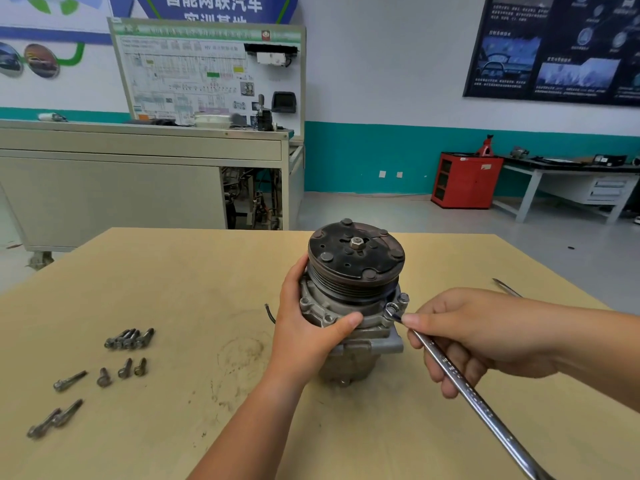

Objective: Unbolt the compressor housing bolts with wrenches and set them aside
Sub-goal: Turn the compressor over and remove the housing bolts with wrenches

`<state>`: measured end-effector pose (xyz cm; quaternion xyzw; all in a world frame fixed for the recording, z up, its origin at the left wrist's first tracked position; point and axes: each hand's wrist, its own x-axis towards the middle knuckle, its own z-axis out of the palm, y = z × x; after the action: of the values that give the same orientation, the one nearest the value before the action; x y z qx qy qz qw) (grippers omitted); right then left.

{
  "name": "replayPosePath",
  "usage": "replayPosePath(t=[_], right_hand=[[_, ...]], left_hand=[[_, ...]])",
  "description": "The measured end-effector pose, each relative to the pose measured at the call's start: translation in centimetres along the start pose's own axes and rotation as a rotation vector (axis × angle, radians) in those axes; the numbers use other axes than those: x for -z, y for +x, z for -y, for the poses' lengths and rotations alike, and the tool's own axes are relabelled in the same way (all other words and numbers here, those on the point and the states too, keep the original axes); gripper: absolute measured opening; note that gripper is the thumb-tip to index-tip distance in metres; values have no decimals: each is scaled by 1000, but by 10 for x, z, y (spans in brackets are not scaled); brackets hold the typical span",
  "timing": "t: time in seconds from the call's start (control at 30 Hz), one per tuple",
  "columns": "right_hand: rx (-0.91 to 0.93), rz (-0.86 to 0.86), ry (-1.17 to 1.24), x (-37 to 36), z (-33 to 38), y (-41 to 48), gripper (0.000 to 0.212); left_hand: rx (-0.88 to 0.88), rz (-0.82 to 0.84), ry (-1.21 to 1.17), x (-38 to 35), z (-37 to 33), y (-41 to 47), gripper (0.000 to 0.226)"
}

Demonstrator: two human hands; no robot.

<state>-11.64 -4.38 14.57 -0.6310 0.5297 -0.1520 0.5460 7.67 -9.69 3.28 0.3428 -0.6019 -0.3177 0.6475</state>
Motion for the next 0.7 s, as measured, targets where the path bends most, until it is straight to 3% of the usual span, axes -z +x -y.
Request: replayPosePath(t=[0.13,0.23,0.3,0.37,0.47,0.6,0.7], right_hand=[[-70,36,-174,9,7,0,37],[-39,-118,-696,29,21,6,41],[108,-261,-1048,39,29,15,36],[214,-270,-1171,46,37,21,28],[55,-76,-1077,60,36,11,15],[-76,108,-480,57,4,-10,17],[-41,151,-221,33,-10,-13,25]], left_hand=[[0,6,-1,0,1,0,84],[13,2,1,0,0,0,83],[22,1,3,0,-1,0,83],[23,3,8,0,-1,-1,83],[26,13,17,1,-2,0,84],[29,12,16,1,-2,-1,84],[30,5,15,0,-3,-1,84]])
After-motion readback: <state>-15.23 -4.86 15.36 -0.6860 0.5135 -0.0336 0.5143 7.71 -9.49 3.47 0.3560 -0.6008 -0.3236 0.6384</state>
